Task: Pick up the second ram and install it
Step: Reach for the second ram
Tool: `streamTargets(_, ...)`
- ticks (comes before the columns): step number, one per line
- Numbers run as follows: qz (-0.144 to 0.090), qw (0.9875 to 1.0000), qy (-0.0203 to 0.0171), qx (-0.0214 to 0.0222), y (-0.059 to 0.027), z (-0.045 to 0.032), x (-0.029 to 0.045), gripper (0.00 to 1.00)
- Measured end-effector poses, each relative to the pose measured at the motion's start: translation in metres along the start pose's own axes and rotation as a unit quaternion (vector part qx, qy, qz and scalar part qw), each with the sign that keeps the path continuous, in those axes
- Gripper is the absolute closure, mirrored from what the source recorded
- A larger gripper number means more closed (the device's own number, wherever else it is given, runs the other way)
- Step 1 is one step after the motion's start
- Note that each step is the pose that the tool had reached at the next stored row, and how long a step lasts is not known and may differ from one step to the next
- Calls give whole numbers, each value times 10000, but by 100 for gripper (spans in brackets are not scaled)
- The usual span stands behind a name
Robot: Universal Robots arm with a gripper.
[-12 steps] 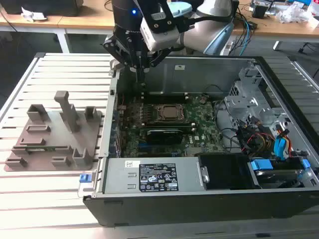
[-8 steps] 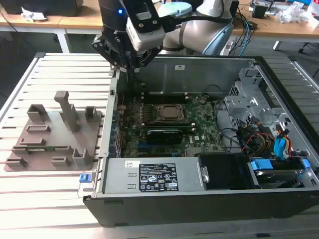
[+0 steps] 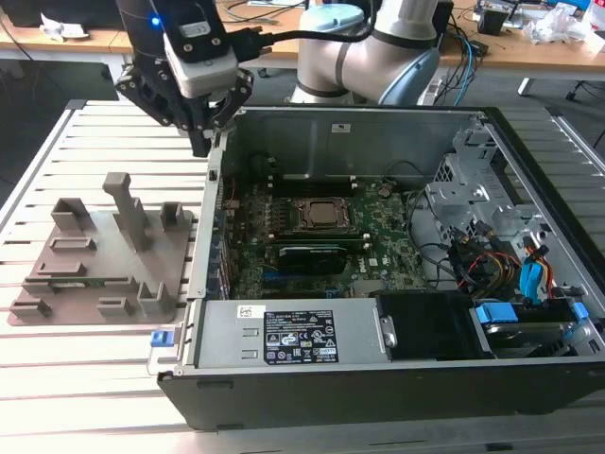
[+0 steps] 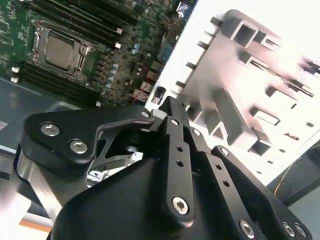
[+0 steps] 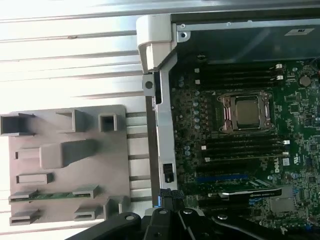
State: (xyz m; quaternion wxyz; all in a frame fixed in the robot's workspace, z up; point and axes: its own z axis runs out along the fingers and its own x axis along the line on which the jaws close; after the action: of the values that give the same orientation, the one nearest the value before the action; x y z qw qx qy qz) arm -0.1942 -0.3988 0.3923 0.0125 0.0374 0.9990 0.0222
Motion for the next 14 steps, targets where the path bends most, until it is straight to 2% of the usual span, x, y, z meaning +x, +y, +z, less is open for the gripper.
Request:
streamTargets(4, 0, 10000, -1, 0, -16, -6, 217, 89)
streamTargets(7, -1, 10000, 0, 0, -23, -8, 300, 89)
streamTargets(11, 0, 10000, -1, 0, -34, -12, 454, 89)
streamTargets(13, -1, 10000, 0, 0, -37, -13, 497, 89)
streamTargets(14, -1, 10000, 0, 0, -41, -15, 547, 89)
